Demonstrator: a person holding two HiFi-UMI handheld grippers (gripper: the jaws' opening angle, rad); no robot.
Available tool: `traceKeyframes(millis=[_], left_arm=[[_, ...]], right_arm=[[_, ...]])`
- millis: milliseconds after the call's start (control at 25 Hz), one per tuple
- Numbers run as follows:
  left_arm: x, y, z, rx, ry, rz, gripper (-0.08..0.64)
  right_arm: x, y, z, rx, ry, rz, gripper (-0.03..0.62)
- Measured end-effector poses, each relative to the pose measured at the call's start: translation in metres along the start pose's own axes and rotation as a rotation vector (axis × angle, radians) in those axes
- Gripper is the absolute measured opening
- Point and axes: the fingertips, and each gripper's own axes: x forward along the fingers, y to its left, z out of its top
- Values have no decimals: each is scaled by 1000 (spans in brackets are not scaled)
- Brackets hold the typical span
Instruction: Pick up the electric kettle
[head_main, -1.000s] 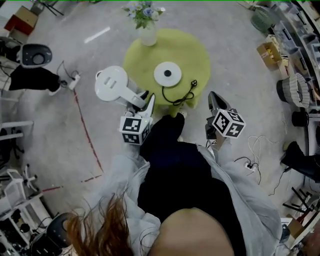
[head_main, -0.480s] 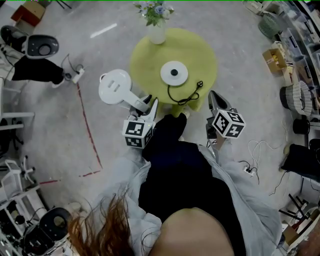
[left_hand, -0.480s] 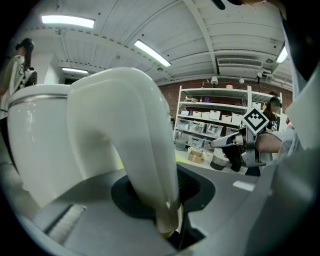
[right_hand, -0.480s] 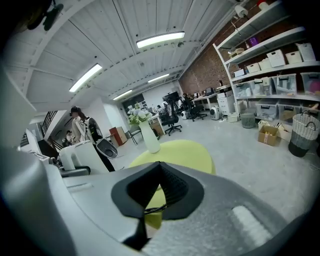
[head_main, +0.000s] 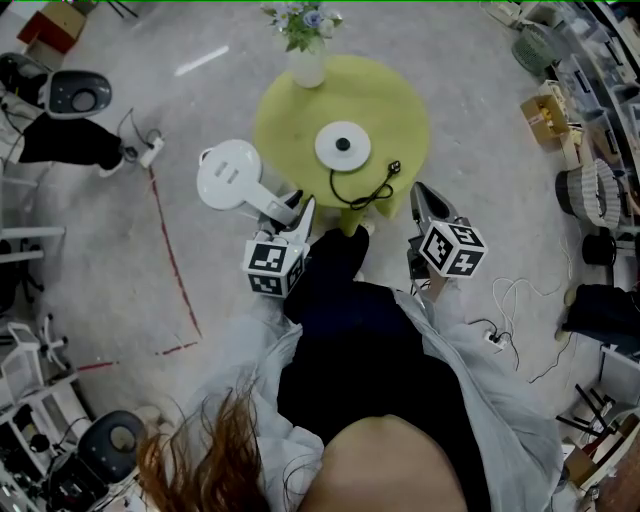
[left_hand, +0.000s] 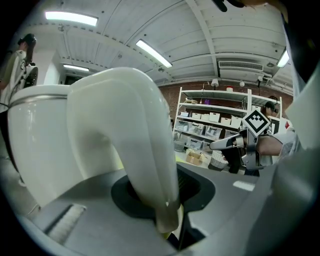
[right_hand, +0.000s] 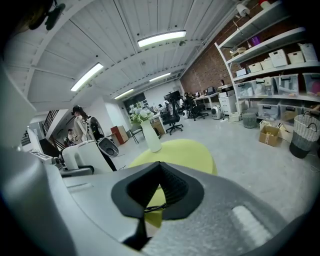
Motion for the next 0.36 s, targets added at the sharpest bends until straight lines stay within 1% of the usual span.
traceKeyframes(millis=[160, 360], left_arm=[[2, -5, -3, -1, 7, -17, 106], [4, -5, -3, 1, 8, -20, 106]], right_arm=[[0, 1, -2, 4, 3, 0, 2], [2, 0, -3, 6, 4, 0, 2]])
